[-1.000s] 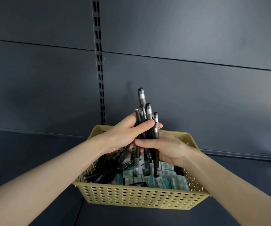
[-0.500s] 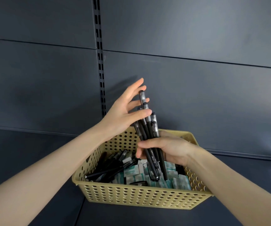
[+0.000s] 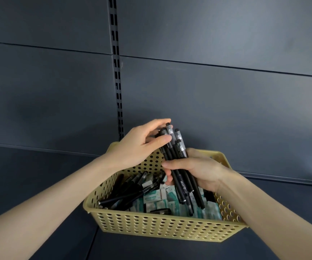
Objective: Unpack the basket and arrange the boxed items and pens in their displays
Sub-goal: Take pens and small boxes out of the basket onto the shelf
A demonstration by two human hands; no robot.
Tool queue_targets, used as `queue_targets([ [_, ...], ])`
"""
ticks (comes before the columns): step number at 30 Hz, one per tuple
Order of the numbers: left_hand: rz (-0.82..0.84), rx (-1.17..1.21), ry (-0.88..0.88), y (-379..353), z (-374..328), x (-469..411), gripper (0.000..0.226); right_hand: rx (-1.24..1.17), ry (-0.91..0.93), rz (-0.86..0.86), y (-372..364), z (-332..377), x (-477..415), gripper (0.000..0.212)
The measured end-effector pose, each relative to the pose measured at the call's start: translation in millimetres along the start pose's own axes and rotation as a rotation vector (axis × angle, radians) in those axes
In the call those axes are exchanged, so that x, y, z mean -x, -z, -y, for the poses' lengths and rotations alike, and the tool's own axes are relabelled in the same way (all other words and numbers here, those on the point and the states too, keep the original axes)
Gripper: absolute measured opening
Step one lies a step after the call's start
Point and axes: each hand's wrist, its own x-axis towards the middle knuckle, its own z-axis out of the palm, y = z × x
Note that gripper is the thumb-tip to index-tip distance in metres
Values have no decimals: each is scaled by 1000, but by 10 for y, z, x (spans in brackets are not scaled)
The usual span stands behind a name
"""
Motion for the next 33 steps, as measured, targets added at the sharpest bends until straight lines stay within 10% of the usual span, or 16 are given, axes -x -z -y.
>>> queue_targets([
  [4,71,-276,139,144,96,237,34,-63,30,-128,96,10,5,13],
  [13,735,-811,598,-54,288,227,77,113,-36,-100,111,-42,5,15],
  [33,534,-286,679,-128,349,130,23,141,26,-143,120,-30,20,15],
])
